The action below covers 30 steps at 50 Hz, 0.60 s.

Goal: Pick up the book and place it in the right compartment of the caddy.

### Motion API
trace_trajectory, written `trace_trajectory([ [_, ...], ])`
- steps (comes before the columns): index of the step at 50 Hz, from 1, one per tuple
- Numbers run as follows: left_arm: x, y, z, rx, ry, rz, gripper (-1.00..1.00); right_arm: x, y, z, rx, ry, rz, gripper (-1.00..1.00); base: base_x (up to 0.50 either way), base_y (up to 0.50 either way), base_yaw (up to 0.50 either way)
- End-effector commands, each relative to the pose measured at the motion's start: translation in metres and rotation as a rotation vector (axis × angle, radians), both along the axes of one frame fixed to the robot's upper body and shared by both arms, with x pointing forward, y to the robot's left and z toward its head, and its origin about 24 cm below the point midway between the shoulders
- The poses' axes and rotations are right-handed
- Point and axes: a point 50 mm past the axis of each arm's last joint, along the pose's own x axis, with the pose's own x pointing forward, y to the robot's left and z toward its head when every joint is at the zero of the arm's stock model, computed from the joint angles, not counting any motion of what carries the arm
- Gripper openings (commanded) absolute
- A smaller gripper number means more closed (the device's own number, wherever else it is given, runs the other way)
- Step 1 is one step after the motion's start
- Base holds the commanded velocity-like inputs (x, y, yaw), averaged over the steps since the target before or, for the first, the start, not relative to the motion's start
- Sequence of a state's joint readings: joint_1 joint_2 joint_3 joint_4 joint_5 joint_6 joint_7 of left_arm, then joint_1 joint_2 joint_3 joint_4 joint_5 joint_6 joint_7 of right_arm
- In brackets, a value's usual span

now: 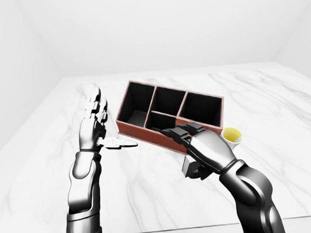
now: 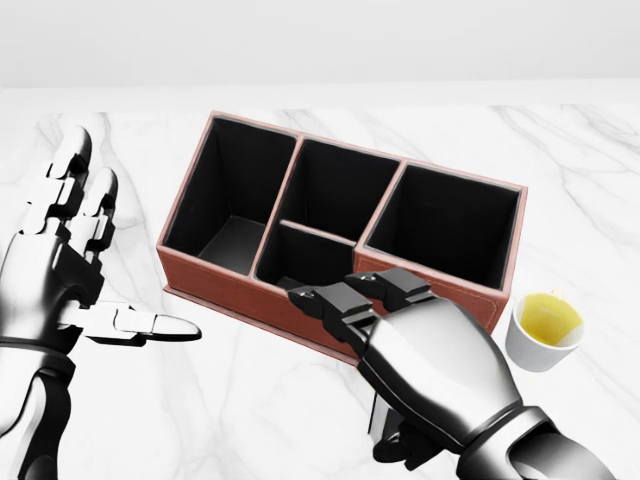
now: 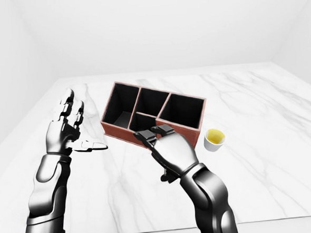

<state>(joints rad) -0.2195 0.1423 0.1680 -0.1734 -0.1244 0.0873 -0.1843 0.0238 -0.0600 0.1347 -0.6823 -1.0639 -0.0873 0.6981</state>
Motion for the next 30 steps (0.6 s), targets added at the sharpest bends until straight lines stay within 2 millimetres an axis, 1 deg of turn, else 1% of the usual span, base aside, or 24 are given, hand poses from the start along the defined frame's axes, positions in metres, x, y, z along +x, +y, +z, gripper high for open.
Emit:
trace_trajectory([
  [1,-0.001,0.001,0.001,-0.003,-0.005,0.002,1.00,-0.004,0.001,-0.010,-0.016,0.047,-0.006,0.55,0.00,0.00,0.00],
  [7,0.000,0.001,0.001,-0.004,-0.004,0.001,1.00,-0.007,0.001,-0.017,-0.027,0.080,-0.008,0.55,0.00,0.00,0.00],
  [10,-0.001,0.001,0.001,-0.004,-0.004,0.000,1.00,-0.008,0.001,-0.018,-0.027,0.083,-0.008,0.54,0.00,0.00,0.00],
  [19,0.000,0.002,0.000,-0.006,0.001,0.003,1.00,-0.004,0.000,-0.025,-0.032,0.119,-0.007,0.54,0.00,0.00,0.00],
  [24,0.000,0.002,0.000,-0.003,-0.001,0.003,1.00,-0.004,-0.001,-0.032,-0.051,0.145,-0.016,0.47,0.00,0.00,0.00],
  [30,-0.002,0.001,0.003,-0.002,-0.014,0.000,1.00,-0.001,-0.003,-0.032,-0.049,0.145,-0.023,0.43,0.00,0.00,0.00],
])
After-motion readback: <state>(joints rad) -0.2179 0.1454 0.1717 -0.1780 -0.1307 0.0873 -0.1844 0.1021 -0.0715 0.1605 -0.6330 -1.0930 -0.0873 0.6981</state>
